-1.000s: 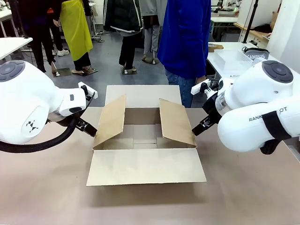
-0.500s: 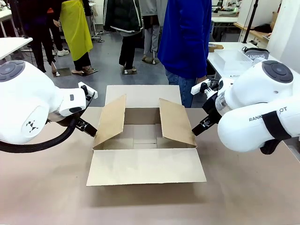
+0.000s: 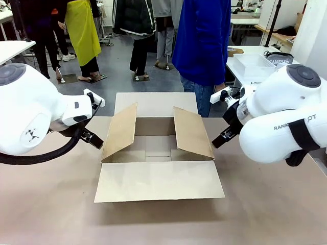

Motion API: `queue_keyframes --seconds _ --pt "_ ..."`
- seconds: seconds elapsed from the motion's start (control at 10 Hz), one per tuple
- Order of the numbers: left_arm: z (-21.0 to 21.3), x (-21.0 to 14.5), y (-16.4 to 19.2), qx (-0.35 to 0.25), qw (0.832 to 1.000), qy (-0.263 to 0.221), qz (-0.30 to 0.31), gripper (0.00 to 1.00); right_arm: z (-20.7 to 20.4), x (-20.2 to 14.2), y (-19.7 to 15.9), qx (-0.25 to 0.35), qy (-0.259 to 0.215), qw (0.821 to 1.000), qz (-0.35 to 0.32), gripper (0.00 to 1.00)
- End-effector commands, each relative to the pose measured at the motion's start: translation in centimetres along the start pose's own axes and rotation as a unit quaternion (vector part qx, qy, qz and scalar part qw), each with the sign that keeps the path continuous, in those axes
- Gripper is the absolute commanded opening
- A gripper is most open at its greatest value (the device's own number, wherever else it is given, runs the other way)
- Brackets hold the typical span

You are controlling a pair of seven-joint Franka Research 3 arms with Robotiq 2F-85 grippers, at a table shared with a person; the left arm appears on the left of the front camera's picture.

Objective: Pack the gift set into the box.
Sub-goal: Place both hands on the side flaps of the Package Box and spread them outward.

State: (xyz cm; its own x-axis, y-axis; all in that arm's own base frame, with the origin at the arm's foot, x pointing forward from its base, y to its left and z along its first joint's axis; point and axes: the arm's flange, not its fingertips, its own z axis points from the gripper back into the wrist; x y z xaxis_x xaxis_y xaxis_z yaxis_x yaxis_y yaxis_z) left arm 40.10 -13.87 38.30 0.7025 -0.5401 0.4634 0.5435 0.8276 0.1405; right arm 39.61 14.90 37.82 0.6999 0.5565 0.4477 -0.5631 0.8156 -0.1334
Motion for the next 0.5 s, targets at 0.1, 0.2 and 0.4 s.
queue_keyframes --seconds 0.1,0.2,0.4 --pt "8.9 -4.2 5.1 -0.053 0.997 -0.014 0.063 1.00 8.1 -2.8 -6.0 0.110 -0.004 0.990 -0.091 1.00" --pt "11.4 -4.8 6.3 -0.084 0.986 -0.019 0.140 1.00 10.8 -4.4 -8.4 0.160 -0.043 0.976 -0.142 1.00" --pt "16.5 -8.0 9.3 -0.223 0.944 -0.113 0.215 1.00 15.8 -8.9 -13.3 0.264 -0.117 0.926 -0.244 1.00"
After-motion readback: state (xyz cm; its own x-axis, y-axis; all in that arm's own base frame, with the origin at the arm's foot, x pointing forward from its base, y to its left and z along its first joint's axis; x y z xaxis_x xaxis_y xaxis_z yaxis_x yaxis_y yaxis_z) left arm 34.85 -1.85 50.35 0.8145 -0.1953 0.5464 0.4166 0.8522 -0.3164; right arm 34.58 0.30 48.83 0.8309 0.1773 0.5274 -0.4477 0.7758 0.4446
